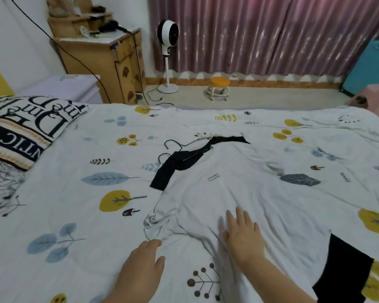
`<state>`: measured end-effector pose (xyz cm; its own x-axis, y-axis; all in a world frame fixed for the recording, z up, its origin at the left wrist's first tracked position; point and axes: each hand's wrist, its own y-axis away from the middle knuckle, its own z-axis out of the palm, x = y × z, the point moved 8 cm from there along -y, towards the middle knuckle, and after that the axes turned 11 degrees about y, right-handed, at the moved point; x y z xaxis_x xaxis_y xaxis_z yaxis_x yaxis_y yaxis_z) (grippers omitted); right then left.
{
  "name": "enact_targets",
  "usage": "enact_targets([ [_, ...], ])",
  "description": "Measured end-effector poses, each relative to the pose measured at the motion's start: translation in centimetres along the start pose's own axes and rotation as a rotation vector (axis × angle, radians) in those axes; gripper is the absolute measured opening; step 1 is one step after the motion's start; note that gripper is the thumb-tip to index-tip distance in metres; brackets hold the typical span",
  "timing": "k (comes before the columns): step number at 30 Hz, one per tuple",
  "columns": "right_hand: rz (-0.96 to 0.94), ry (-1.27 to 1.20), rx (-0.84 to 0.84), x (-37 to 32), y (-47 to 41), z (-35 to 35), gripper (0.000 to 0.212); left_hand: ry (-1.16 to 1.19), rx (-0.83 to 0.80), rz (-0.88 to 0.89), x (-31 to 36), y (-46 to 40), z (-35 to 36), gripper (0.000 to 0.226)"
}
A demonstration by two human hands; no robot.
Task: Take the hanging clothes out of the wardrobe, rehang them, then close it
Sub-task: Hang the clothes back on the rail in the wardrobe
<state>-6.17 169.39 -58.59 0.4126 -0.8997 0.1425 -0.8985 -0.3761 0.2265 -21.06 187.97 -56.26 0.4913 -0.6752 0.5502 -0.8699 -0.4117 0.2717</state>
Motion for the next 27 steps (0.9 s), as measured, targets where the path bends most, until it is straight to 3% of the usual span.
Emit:
enact_targets([
  [2, -0.005, -0.016, 0.048, -0.2, -1.3, 2.4, 0.056, 0.013, 0.044, 0.000, -0.7, -1.1, 0.9, 0.039],
  [5, -0.002, -0.018, 0.044, -0.3, -2.7, 6.5, 0.074, 0.076, 0.155, 0.011, -0.9, -3.1, 0.5, 0.036],
  [11, 0.008, -0.087, 0.130, 0.0, -3.0, 7.9, 0.060, 0.129, 0.337, 0.005, 0.8, -11.7, -2.4, 0.039],
  [15, 0.027, -0.175, 0.156, 0.3, -3.3, 8.2, 0.058, 0.070, 0.330, -0.063, 1.2, -18.7, -2.9, 0.051],
  [21, 0.012, -0.155, 0.245, 0.5, -3.6, 8.0, 0.053, 0.011, 0.164, -0.121, 0.3, -26.0, -0.4, 0.099],
  [24, 0.001, -0.134, 0.286, 0.3, -3.7, 7.7, 0.053, -0.023, 0.235, -0.128, 0.5, -26.7, -0.5, 0.088],
  [27, 0.009, -0.092, 0.349, 0.2, -3.7, 7.7, 0.051, 0.057, 0.277, -0.110, 1.8, -26.6, -0.8, 0.058],
])
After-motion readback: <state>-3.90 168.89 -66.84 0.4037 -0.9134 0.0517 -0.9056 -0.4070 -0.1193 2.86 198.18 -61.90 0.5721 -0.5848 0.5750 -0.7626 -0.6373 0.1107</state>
